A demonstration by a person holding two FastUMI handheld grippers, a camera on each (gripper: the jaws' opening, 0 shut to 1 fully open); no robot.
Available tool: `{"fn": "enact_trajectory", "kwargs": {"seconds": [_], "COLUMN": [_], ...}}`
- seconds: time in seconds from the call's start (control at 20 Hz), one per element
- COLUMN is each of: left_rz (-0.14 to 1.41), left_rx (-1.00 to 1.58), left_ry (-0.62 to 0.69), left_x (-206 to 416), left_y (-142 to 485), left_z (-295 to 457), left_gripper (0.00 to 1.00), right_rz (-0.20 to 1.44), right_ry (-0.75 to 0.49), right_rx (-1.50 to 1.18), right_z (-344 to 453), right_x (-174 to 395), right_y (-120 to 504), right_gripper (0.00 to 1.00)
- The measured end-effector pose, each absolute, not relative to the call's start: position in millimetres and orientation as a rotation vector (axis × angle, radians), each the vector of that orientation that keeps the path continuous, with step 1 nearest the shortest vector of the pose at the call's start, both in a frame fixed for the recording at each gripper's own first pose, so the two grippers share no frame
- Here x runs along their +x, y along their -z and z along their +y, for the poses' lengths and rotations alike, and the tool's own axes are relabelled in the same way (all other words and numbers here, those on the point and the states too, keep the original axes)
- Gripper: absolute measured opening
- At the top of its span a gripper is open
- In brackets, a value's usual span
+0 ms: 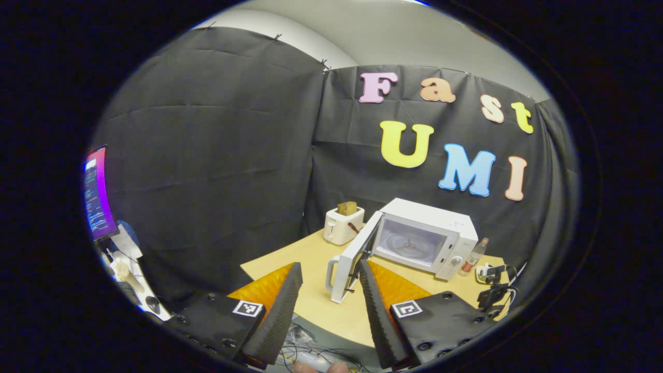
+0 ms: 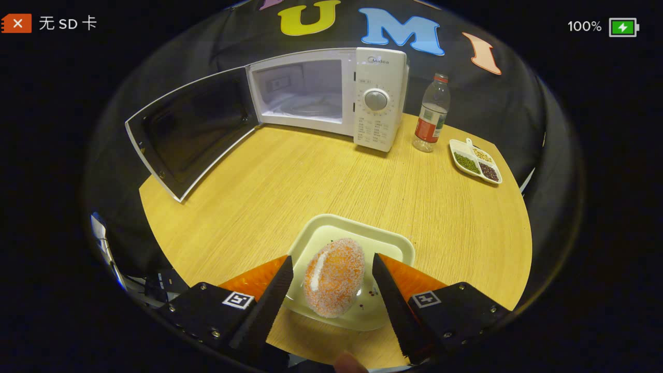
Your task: Open the microwave oven with the left hand, put the food in, and close the microwave oven.
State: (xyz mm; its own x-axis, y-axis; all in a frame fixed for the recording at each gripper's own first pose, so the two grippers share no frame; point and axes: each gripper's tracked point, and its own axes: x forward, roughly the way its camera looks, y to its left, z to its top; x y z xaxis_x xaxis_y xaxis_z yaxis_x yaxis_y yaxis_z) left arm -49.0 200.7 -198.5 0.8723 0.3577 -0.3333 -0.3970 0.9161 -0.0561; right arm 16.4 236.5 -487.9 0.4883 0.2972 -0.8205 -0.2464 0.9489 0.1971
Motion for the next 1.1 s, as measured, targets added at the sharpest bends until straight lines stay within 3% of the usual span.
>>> {"fn": "enact_trajectory", "kwargs": {"seconds": [0.4, 0.55, 0.6, 0.65, 0.75, 0.85, 0.9, 0.95, 1.0, 1.1], "left_rz": [0.327, 0.309, 0.3, 0.288, 0.256, 0.234, 0.219, 0.203, 0.192, 0.179], "left_rx": [-0.099, -0.129, -0.139, -0.152, -0.177, -0.193, -0.205, -0.215, -0.216, -0.207], "left_ry": [-0.383, -0.362, -0.356, -0.349, -0.333, -0.321, -0.308, -0.287, -0.267, -0.225], "left_x": [-59, -63, -64, -65, -68, -72, -72, -72, -72, -67], "left_y": [187, 183, 182, 180, 173, 169, 164, 160, 159, 158], "left_z": [178, 183, 187, 194, 207, 220, 225, 227, 231, 238], "left_gripper": [0.75, 0.75, 0.75, 0.75, 0.81, 0.75, 0.75, 0.7, 0.81, 0.76], "right_rz": [1.075, 1.1, 1.112, 1.13, 1.152, 1.141, 1.132, 1.125, 1.111, 1.078], "right_ry": [-0.317, -0.334, -0.324, -0.326, -0.292, -0.2, -0.174, -0.158, -0.144, -0.129], "right_rx": [0.05, 0.059, 0.077, 0.102, 0.153, 0.175, 0.204, 0.24, 0.269, 0.321], "right_z": [240, 243, 240, 243, 240, 223, 220, 223, 225, 232], "right_x": [6, 5, 7, 5, 9, 18, 24, 26, 29, 34], "right_y": [511, 510, 510, 508, 502, 491, 484, 475, 465, 442], "right_gripper": [0.82, 0.7, 0.7, 0.61, 0.61, 0.61, 0.48, 0.48, 0.48, 0.48]}}
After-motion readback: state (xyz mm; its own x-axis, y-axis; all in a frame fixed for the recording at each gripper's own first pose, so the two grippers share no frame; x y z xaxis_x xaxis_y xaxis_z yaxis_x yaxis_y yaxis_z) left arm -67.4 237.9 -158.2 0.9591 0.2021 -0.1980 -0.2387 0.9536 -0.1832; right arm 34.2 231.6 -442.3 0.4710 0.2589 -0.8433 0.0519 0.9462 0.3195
